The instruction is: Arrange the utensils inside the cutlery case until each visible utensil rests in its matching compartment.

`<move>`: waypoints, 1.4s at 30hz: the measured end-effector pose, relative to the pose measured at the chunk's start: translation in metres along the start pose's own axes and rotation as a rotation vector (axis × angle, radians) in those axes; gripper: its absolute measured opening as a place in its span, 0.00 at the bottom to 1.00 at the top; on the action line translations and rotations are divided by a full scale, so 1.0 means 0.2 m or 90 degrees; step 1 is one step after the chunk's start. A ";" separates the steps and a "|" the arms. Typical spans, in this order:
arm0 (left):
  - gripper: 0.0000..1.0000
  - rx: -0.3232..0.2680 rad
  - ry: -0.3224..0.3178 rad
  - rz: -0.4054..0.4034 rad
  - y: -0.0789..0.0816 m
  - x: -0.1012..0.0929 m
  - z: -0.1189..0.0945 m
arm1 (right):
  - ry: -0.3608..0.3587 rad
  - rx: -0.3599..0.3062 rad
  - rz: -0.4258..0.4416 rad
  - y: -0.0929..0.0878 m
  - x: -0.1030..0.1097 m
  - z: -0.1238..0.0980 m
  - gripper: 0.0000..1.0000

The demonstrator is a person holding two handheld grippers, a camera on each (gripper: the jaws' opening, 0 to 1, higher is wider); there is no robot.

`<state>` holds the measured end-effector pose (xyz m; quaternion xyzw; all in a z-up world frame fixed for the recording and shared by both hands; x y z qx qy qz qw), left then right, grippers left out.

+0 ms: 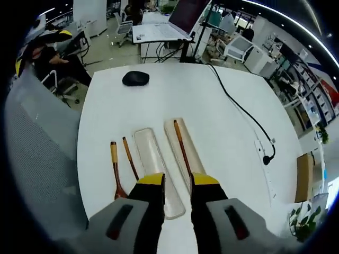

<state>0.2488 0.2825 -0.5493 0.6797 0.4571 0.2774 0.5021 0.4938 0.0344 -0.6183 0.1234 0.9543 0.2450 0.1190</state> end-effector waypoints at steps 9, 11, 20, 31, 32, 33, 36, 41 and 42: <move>0.99 0.018 -0.010 0.023 -0.01 -0.02 0.01 | 0.012 0.001 0.008 -0.08 0.11 0.03 0.20; 0.99 0.013 -0.011 0.024 -0.01 -0.02 0.01 | 0.023 0.003 0.007 -0.09 0.14 0.04 0.19; 0.99 0.015 0.003 0.015 -0.03 -0.03 0.00 | 0.050 0.019 -0.017 -0.12 0.22 0.08 0.18; 0.94 0.020 0.000 0.010 -0.07 -0.06 -0.03 | 0.082 0.017 -0.017 -0.13 0.28 0.14 0.15; 0.94 0.025 -0.001 0.007 -0.08 -0.07 -0.03 | 0.086 0.018 -0.019 -0.14 0.30 0.16 0.15; 0.93 0.026 0.000 0.007 -0.08 -0.07 -0.03 | 0.089 0.018 -0.020 -0.14 0.32 0.17 0.15; 0.93 0.025 -0.003 0.005 -0.09 -0.07 -0.03 | 0.097 0.020 -0.025 -0.16 0.36 0.20 0.15; 0.93 0.027 -0.004 0.006 -0.09 -0.08 -0.02 | 0.110 0.032 -0.036 -0.18 0.42 0.23 0.16; 0.93 0.027 -0.004 0.007 -0.09 -0.08 -0.02 | 0.111 0.035 -0.040 -0.18 0.42 0.24 0.16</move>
Point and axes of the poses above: the point that each gripper's makers call its tool centre point, and the gripper's own axes: z roughly forward along the fingers, x roughly to its left, y roughly out of its top, the point moved 7 cm from there along -z, roughly backward along the fingers, and after that the axes turned 5 degrees about z, right-handed, at the moved point
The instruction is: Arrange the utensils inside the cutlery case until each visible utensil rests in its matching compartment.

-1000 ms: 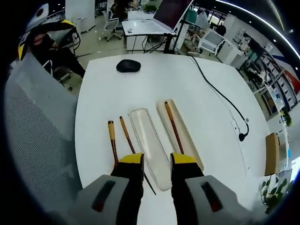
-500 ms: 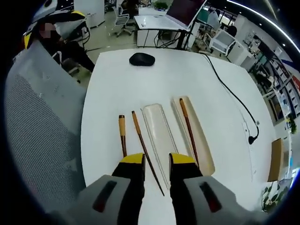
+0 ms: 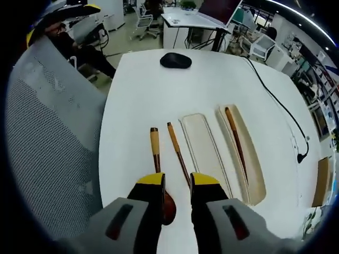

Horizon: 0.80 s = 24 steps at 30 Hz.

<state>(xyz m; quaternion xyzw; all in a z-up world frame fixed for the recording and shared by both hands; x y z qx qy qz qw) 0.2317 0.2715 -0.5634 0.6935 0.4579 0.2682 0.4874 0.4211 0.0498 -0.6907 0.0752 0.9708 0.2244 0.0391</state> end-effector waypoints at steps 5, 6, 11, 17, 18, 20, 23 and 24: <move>0.92 0.007 0.001 0.004 -0.01 0.00 0.00 | 0.013 0.009 0.006 -0.01 0.02 0.02 0.17; 0.92 0.007 0.002 0.004 -0.01 0.01 0.00 | 0.014 0.010 0.003 -0.01 0.02 0.03 0.17; 0.92 0.009 0.001 0.002 -0.02 0.01 0.00 | 0.022 0.027 0.000 -0.03 0.05 0.10 0.15; 0.92 0.008 -0.004 0.006 -0.01 0.00 0.00 | 0.031 0.044 -0.014 -0.04 0.10 0.16 0.18; 0.92 0.008 -0.003 0.007 -0.01 0.00 0.00 | 0.031 0.046 -0.013 -0.04 0.11 0.16 0.18; 0.92 0.009 -0.002 0.007 -0.01 0.00 0.00 | 0.024 0.045 -0.013 -0.05 0.10 0.18 0.20; 0.92 0.010 0.000 0.008 -0.01 0.01 -0.01 | 0.023 0.051 -0.007 -0.06 0.10 0.19 0.19; 0.92 0.010 0.000 0.008 -0.01 0.01 -0.01 | 0.025 0.050 -0.007 -0.06 0.11 0.19 0.19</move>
Point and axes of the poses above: the point that each gripper's makers call its tool centre point, and the gripper's own axes: z roughly forward along the fingers, x roughly to its left, y roughly out of its top, the point moved 7 cm from there along -z, roughly backward along the fingers, and after that the axes turned 5 degrees about z, right-handed, at the moved point
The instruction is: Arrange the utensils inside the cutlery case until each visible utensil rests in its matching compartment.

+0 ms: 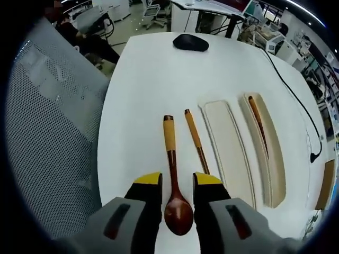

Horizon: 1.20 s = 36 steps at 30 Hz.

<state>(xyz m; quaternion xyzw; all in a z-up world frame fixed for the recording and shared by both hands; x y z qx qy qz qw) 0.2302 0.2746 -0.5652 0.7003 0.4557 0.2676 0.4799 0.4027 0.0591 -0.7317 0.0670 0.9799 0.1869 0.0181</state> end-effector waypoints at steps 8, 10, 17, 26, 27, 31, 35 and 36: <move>0.92 0.003 0.004 0.002 0.00 0.01 0.00 | 0.010 0.011 -0.004 -0.02 0.00 0.03 0.17; 0.92 0.005 0.003 0.004 0.00 0.01 0.00 | 0.012 0.016 -0.004 -0.02 0.00 0.05 0.16; 0.92 0.010 0.001 0.006 0.00 0.00 0.00 | 0.021 0.023 0.001 -0.03 0.00 0.07 0.14; 0.91 0.016 0.003 0.005 -0.01 -0.01 0.00 | 0.023 0.031 0.009 -0.06 0.01 0.09 0.11; 0.92 0.014 0.004 0.005 -0.01 -0.01 0.00 | 0.026 0.026 0.010 -0.05 0.01 0.10 0.12; 0.92 0.011 0.006 0.001 -0.01 -0.01 -0.01 | 0.021 0.021 0.010 -0.05 0.01 0.10 0.09; 0.91 0.016 0.005 0.001 -0.02 -0.02 -0.01 | 0.017 0.024 -0.004 -0.04 0.00 0.11 0.03; 0.91 0.016 0.006 0.000 -0.03 -0.02 -0.01 | 0.016 0.025 -0.008 -0.04 0.00 0.11 0.02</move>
Point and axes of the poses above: the point that each gripper's makers call its tool centre point, and the gripper's own axes: z roughly forward along the fingers, x roughly to its left, y roughly out of its top, the point moved 7 cm from there along -z, roughly backward along the fingers, and after that the axes turned 5 degrees about z, right-handed, at the moved point
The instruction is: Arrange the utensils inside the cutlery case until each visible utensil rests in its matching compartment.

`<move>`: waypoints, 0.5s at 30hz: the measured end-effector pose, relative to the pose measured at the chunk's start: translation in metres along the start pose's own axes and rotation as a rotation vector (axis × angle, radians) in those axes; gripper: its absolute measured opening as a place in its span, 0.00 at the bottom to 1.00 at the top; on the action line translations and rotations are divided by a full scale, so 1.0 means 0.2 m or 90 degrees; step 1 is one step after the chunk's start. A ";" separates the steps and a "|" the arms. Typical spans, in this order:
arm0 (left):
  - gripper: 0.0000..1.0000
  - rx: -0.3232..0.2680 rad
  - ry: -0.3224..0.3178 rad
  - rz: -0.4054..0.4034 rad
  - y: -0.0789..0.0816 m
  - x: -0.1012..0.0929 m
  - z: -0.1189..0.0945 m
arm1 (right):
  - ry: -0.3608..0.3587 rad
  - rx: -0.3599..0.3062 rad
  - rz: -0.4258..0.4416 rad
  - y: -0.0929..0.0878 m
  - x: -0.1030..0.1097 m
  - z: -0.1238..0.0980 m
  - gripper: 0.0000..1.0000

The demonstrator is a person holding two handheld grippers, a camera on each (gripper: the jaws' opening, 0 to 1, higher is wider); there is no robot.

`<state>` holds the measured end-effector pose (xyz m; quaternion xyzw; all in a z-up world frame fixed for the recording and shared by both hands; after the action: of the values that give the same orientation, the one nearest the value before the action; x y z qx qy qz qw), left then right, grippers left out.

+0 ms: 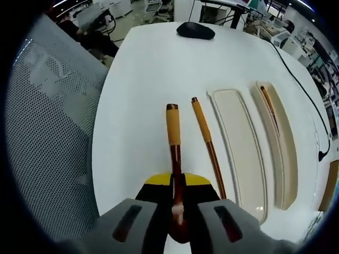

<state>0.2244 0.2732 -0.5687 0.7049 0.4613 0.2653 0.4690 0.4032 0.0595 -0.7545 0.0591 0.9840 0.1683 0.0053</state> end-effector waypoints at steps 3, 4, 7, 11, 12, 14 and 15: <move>0.91 -0.001 0.004 -0.002 0.00 0.00 -0.01 | 0.001 0.002 -0.027 0.00 0.01 0.00 0.02; 0.91 -0.001 0.006 -0.002 0.00 0.01 -0.01 | 0.001 0.003 -0.028 0.01 0.01 0.00 0.02; 0.91 -0.002 0.008 -0.001 0.00 0.01 -0.02 | -0.001 0.008 -0.025 0.01 0.00 0.00 0.01; 0.91 -0.008 0.011 -0.006 0.00 0.02 -0.03 | 0.002 0.008 -0.017 0.00 0.01 -0.01 0.01; 0.91 -0.008 0.011 -0.008 0.00 0.01 -0.02 | 0.000 0.010 -0.016 -0.01 0.01 -0.01 0.01; 0.91 -0.008 0.011 -0.008 0.00 0.01 -0.02 | 0.003 0.012 -0.009 -0.01 0.01 -0.02 0.01; 0.91 -0.009 0.011 -0.008 0.00 0.01 -0.02 | 0.003 0.012 -0.006 -0.01 0.00 -0.03 0.01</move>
<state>0.2216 0.2775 -0.5665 0.6965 0.4679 0.2718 0.4713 0.4020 0.0559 -0.7505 0.0539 0.9858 0.1592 0.0037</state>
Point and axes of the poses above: the point that each gripper's makers call its tool centre point, and the gripper's own axes: z roughly forward along the fingers, x roughly to its left, y roughly out of its top, the point moved 7 cm from there along -z, roughly backward along the fingers, and after that the axes turned 5 degrees about z, right-handed, at the moved point
